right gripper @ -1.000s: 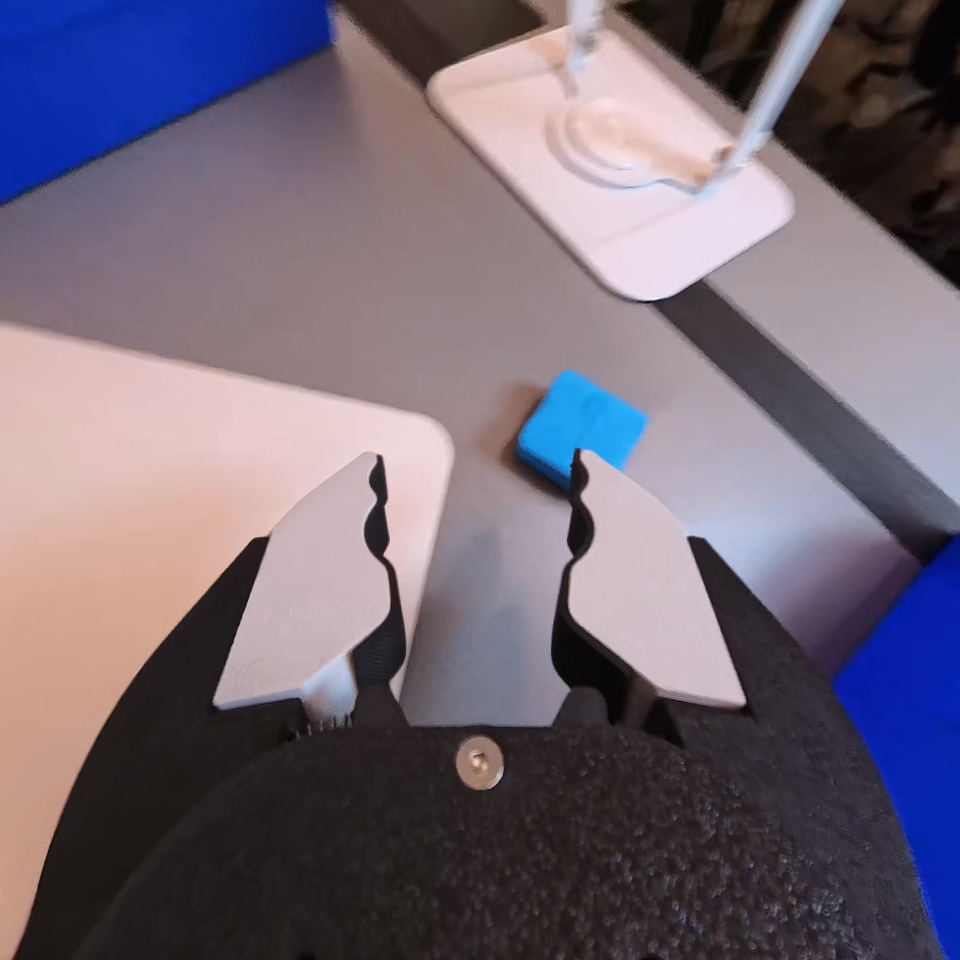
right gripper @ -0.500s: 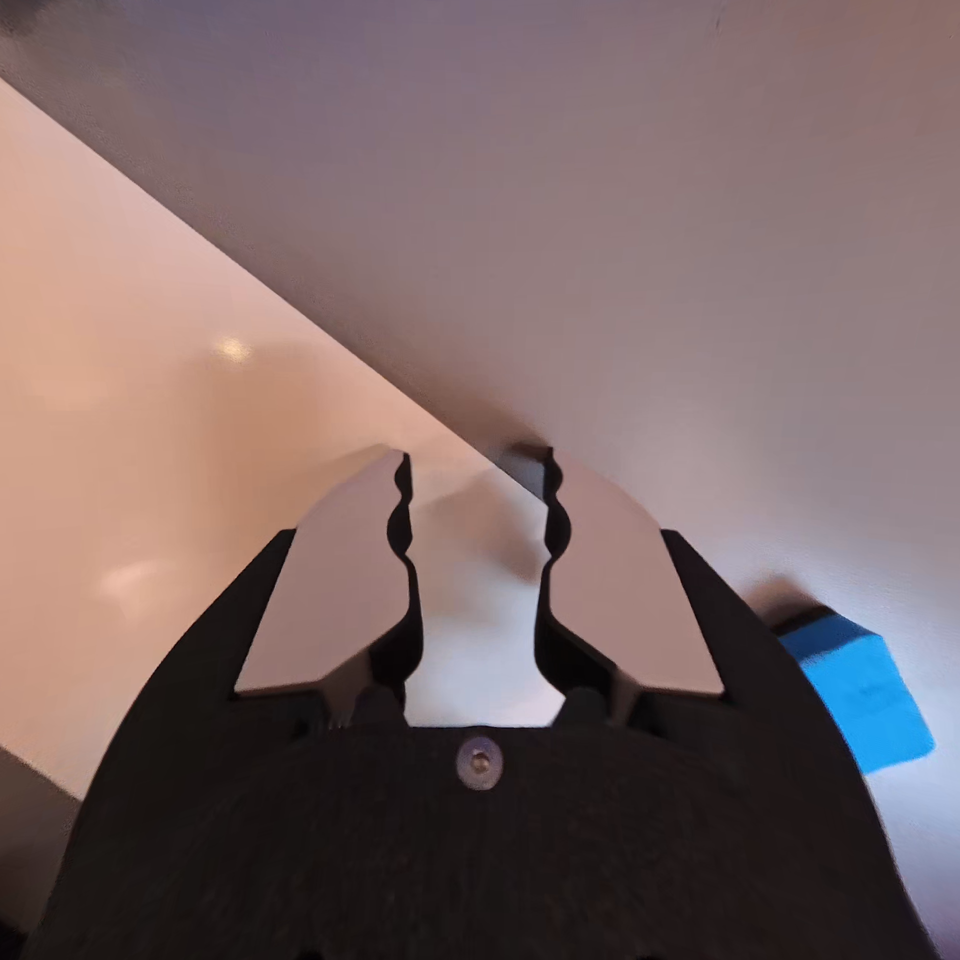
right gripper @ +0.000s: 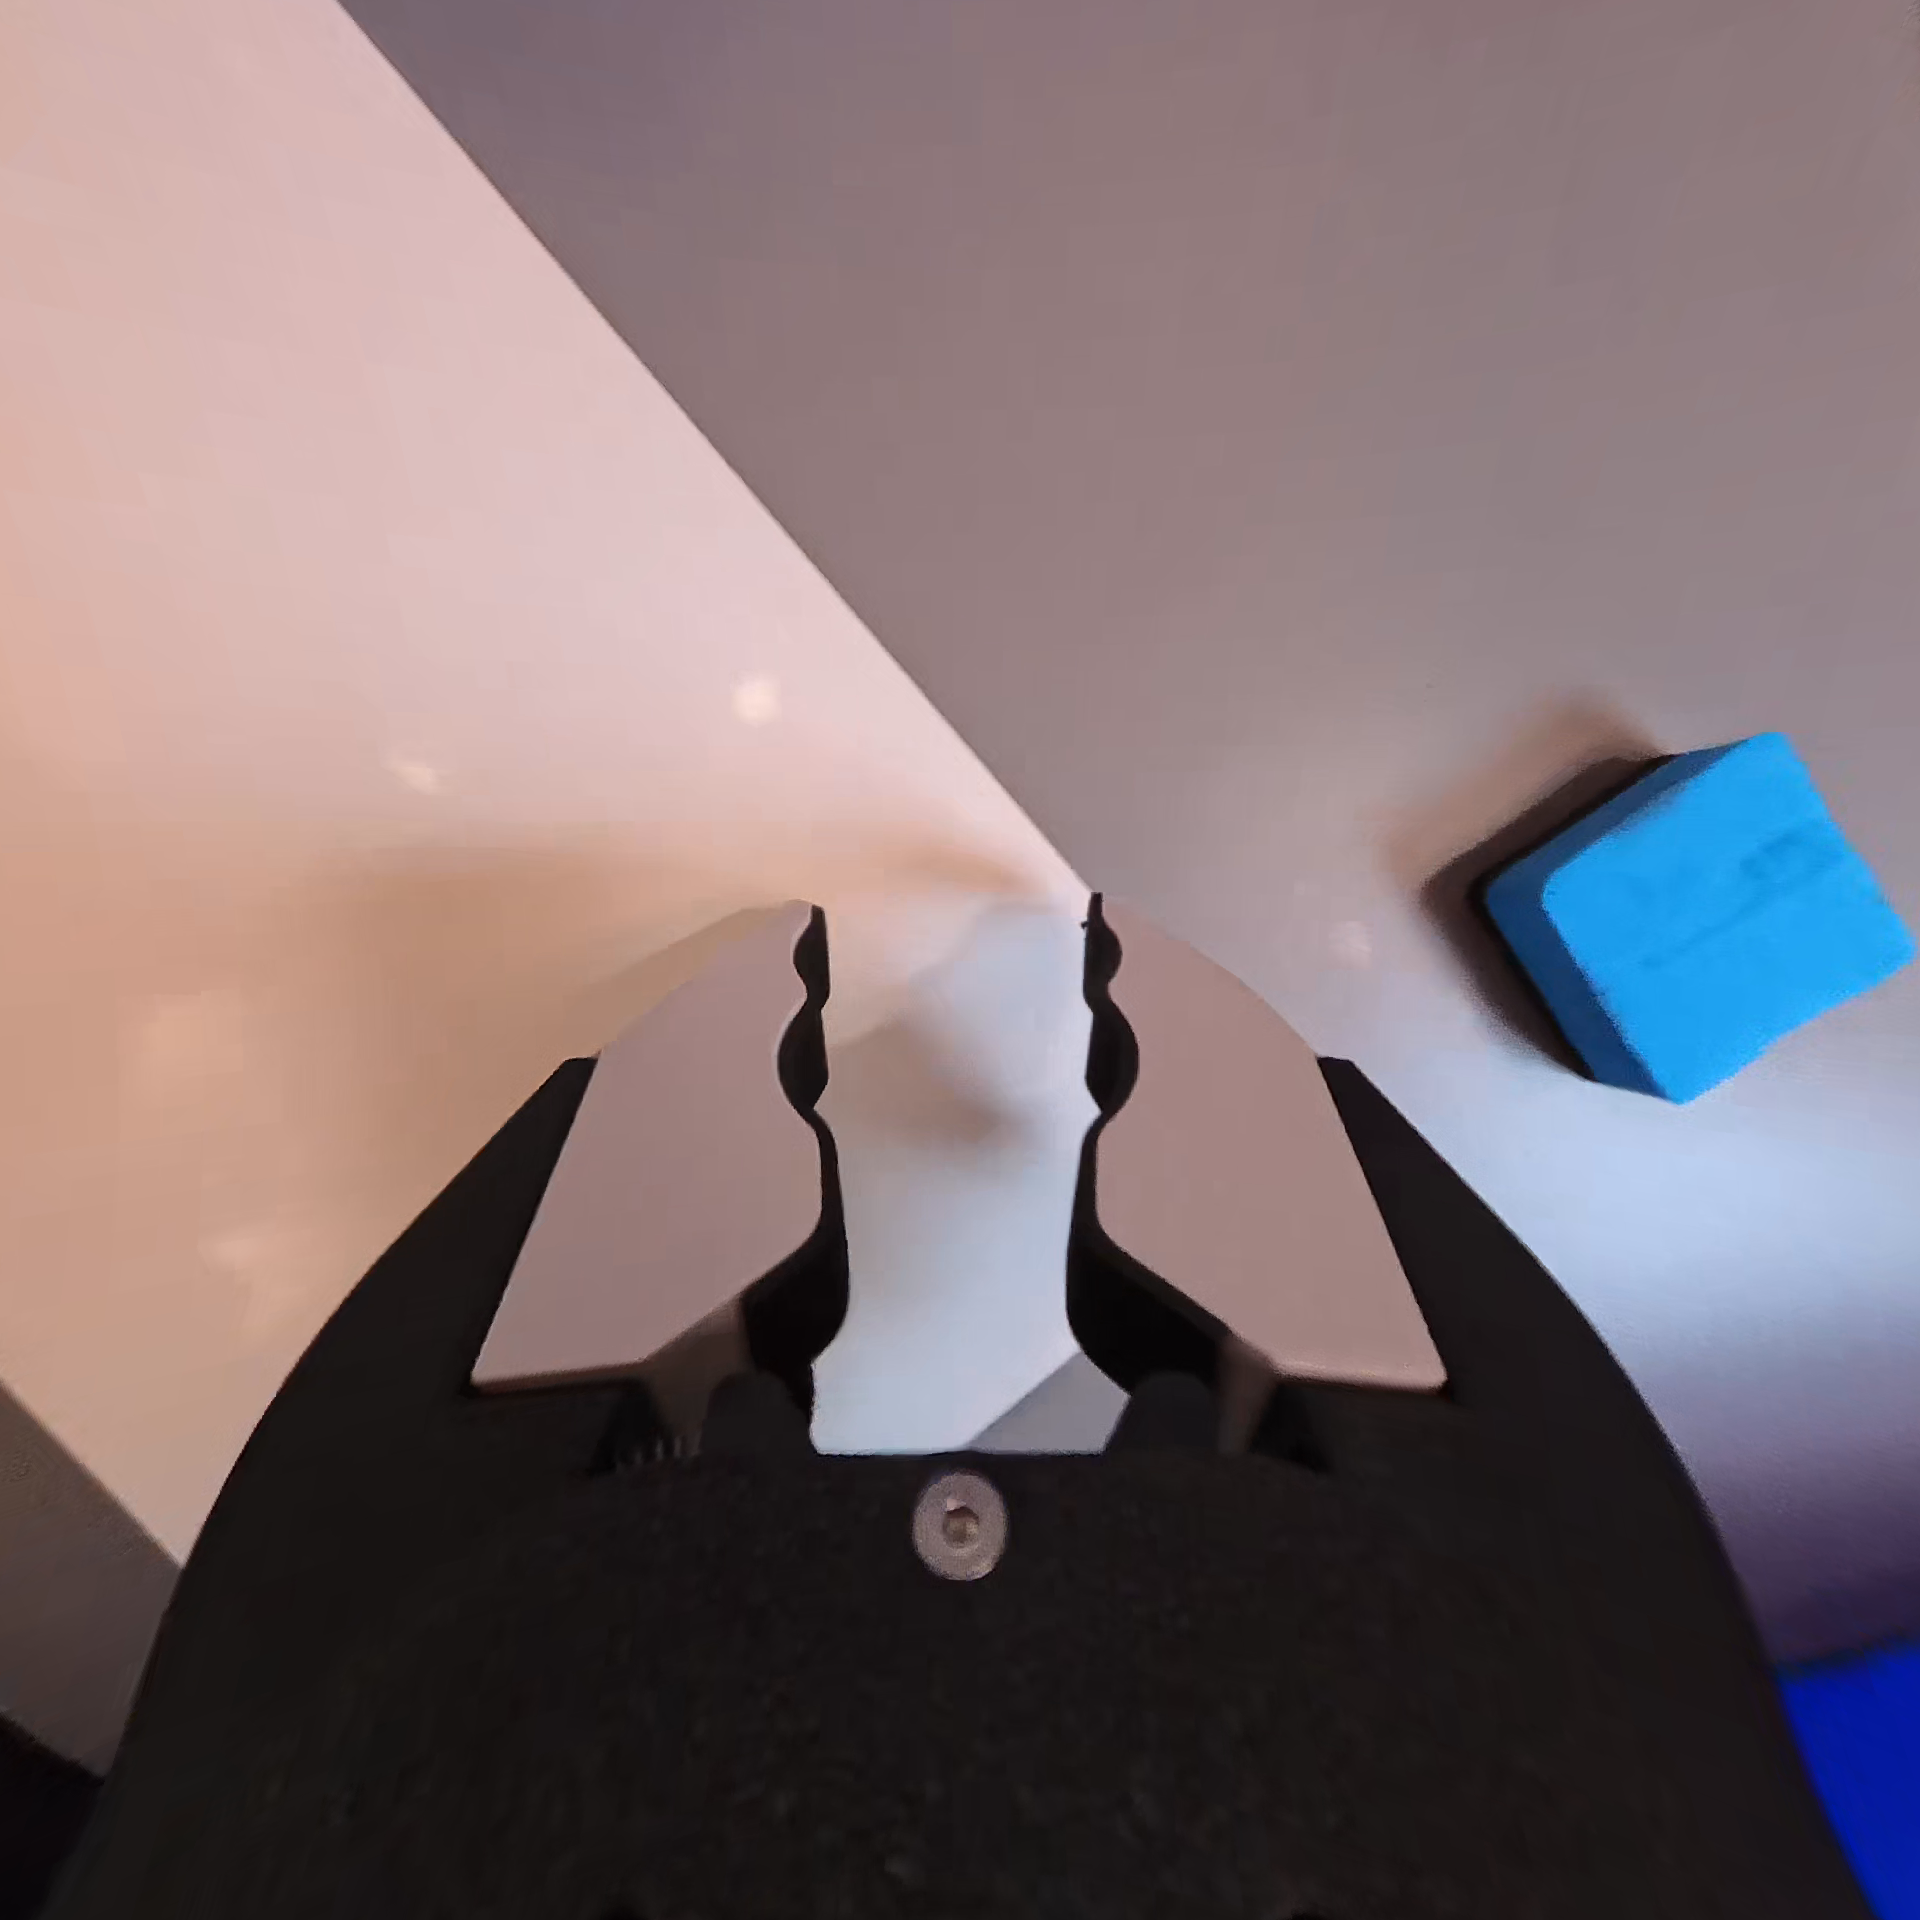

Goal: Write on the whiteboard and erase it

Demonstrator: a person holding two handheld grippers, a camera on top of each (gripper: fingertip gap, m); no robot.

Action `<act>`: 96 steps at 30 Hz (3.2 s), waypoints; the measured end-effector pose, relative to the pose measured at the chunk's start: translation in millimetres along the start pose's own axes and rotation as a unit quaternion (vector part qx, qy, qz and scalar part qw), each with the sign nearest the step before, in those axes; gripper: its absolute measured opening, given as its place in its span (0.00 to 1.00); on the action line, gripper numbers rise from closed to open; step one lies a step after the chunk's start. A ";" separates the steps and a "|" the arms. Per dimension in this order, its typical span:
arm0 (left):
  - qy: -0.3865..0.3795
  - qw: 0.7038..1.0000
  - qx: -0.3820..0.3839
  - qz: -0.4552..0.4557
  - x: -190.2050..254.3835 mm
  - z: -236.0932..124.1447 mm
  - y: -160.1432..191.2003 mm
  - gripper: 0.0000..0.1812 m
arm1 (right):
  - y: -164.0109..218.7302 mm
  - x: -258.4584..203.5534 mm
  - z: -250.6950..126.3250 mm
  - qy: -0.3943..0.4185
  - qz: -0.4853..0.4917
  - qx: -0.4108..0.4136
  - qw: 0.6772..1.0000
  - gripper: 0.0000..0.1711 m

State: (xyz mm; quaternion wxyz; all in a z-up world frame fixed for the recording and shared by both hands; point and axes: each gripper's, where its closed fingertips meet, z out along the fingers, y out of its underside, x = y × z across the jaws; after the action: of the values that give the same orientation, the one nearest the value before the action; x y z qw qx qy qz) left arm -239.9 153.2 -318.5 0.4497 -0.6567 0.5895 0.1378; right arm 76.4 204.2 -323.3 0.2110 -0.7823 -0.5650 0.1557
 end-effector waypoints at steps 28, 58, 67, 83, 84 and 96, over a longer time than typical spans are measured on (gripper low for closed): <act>-0.093 0.983 -0.142 -0.069 -18.7 9.8 13.1 0.19 | -13.0 -48.4 -85.3 0.243 -0.006 0.363 0.900 0.22; 0.032 0.948 -0.094 -0.301 -140.5 -53.3 22.6 0.00 | -10.6 -28.3 -126.1 0.326 0.019 0.403 0.855 0.15; 0.208 0.867 -0.453 0.008 -115.2 -16.5 139.7 0.14 | -0.7 -17.4 -142.6 0.357 0.037 0.418 0.834 0.09; 0.180 0.888 -0.371 0.205 -122.3 34.7 133.9 0.10 | 8.4 -8.2 -126.0 0.338 0.049 0.393 0.854 0.09; 0.154 0.899 -0.359 0.199 -130.0 31.2 123.0 0.09 | 7.9 -9.3 -126.4 0.337 0.050 0.394 0.854 0.09; -0.018 0.991 0.002 0.136 -57.5 -30.2 -130.0 0.09 | -51.9 -95.1 -105.4 0.274 -0.126 0.395 0.868 0.21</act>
State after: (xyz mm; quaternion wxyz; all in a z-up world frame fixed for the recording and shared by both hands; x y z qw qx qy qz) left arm -149.0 155.0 -205.1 0.4386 -0.5672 0.6653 0.2082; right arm 55.0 111.8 -205.7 0.6662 -0.5674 -0.4694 0.1177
